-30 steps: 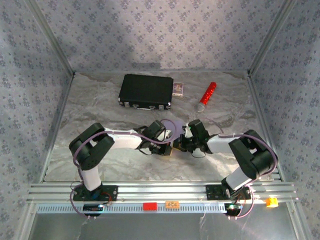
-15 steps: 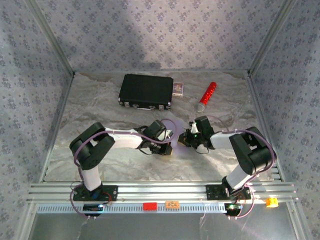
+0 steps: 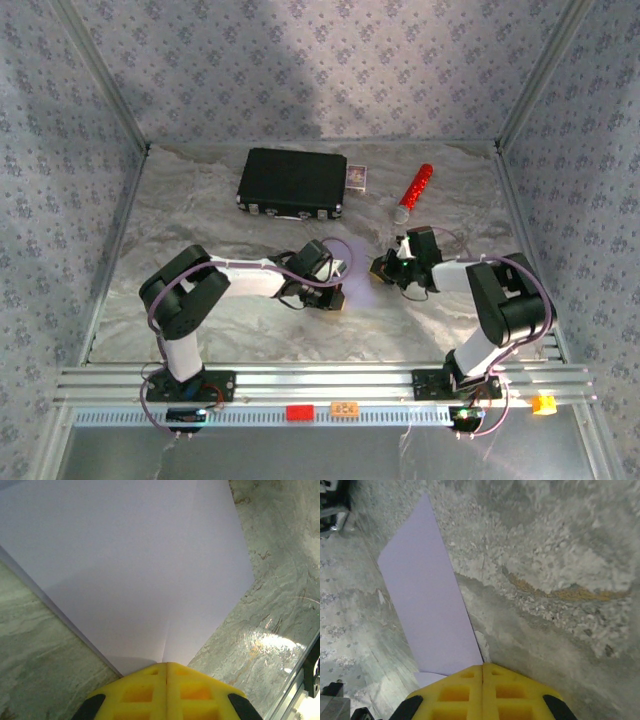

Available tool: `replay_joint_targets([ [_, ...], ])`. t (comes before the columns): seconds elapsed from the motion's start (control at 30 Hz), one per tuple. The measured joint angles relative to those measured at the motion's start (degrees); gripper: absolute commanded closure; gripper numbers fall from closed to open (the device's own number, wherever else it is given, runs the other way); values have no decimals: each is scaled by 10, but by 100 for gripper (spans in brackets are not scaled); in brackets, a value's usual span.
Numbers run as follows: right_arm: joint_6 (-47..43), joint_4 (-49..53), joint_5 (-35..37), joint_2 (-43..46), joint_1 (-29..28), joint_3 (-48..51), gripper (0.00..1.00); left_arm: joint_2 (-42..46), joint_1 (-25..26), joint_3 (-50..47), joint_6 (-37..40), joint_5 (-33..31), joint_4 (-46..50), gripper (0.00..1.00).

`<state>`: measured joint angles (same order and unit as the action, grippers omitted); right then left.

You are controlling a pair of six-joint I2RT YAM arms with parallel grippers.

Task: Fold a paper plane with a square sheet of paper (pick it up from the middle)
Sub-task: Fold the triangle a second time at the center of the table.

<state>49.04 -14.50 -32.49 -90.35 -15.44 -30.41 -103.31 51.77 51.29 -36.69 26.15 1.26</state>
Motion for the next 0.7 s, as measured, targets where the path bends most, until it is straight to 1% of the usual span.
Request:
replay_joint_targets([
  [0.13,-5,18,5,54,-6,3,93,1,0,0,0,0,1,98],
  [0.23,-6,36,13,95,-21,14,91,9,0,2,0,-4,13,90],
  [0.37,-4,63,22,130,-44,40,87,29,0,22,4,-12,32,84],
  [0.47,-2,90,33,146,-64,51,82,36,-6,50,11,-16,34,84],
  [0.6,1,109,45,153,-85,52,80,30,-26,88,24,-16,45,87],
  [0.7,6,116,51,153,-94,52,78,8,-38,113,33,-17,52,90],
])
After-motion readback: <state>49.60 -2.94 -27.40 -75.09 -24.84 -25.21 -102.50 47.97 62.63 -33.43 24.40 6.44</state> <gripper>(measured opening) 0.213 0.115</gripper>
